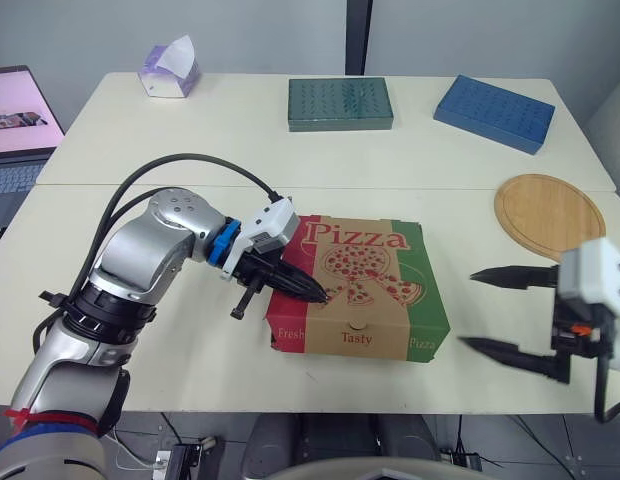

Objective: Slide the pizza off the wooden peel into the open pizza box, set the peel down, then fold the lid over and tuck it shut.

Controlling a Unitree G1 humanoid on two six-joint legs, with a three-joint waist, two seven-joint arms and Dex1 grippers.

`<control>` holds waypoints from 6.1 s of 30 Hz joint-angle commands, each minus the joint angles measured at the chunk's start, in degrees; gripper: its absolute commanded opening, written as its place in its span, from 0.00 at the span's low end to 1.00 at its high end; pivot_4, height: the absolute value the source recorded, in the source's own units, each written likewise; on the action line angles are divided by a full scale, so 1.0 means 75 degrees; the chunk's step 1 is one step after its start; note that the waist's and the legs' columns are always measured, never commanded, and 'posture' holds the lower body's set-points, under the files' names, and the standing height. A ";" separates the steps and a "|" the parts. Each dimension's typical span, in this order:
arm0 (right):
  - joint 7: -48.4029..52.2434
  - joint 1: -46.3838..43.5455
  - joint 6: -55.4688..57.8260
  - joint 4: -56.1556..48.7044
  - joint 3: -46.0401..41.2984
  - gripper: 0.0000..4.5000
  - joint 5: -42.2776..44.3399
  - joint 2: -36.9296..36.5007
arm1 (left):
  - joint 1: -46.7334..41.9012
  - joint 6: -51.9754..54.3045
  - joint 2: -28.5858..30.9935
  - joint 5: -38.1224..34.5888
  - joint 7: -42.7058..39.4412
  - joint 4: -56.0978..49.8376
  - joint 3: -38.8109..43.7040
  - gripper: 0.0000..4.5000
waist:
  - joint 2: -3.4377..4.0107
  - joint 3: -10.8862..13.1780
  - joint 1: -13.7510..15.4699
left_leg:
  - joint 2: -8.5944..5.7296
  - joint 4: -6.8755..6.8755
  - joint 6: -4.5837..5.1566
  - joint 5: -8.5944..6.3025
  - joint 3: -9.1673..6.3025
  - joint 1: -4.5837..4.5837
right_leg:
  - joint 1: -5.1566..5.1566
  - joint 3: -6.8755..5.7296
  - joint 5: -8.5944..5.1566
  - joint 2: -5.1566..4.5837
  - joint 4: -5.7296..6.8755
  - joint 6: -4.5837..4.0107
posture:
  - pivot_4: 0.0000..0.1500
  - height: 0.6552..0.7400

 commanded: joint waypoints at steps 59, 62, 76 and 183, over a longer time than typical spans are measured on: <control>-0.0204 0.0275 -0.1277 0.1186 0.2839 0.01 -0.2090 0.1211 | 0.0572 -0.0633 0.0260 0.0479 -0.0007 -0.0589 -0.0099 0.00 | 0.0004 -0.0003 0.0000 | -0.0003 0.0007 0.0000 0.0000 -0.0015 0.0004 | 0.0010 -0.0005 0.0000 0.0000 0.0003 0.0000 | 1.00 1.00; -0.0492 0.0028 -0.1009 0.1253 0.3117 0.01 -0.1849 0.1524 | 0.0520 -0.0638 0.0197 0.0489 0.0014 -0.0553 -0.0127 0.00 | 0.0004 -0.0003 -0.0016 | -0.0003 0.0007 0.0000 0.0000 -0.0014 0.0005 | 0.0008 -0.0004 0.0000 0.0000 0.0004 0.0000 | 1.00 1.00; -0.0137 0.0588 -0.0818 0.1209 0.1392 0.09 -0.1577 0.0992 | 0.0513 -0.0632 0.0173 0.0454 0.0027 -0.0528 -0.0066 0.00 | 0.0005 -0.0003 -0.0005 | -0.0003 0.0009 0.0001 0.0000 -0.0015 0.0003 | 0.0007 -0.0004 0.0000 0.0003 0.0005 0.0000 | 1.00 1.00; -0.0414 0.0498 -0.1788 0.1672 0.2346 0.87 -0.2949 0.0959 | 0.0781 -0.0974 0.0235 0.0712 0.0055 -0.0693 -0.0338 0.00 | 0.0011 -0.0007 -0.0009 | -0.0005 0.0014 0.0002 -0.0001 -0.0019 0.0007 | 0.0017 -0.0006 0.0000 0.0003 0.0007 -0.0001 | 1.00 1.00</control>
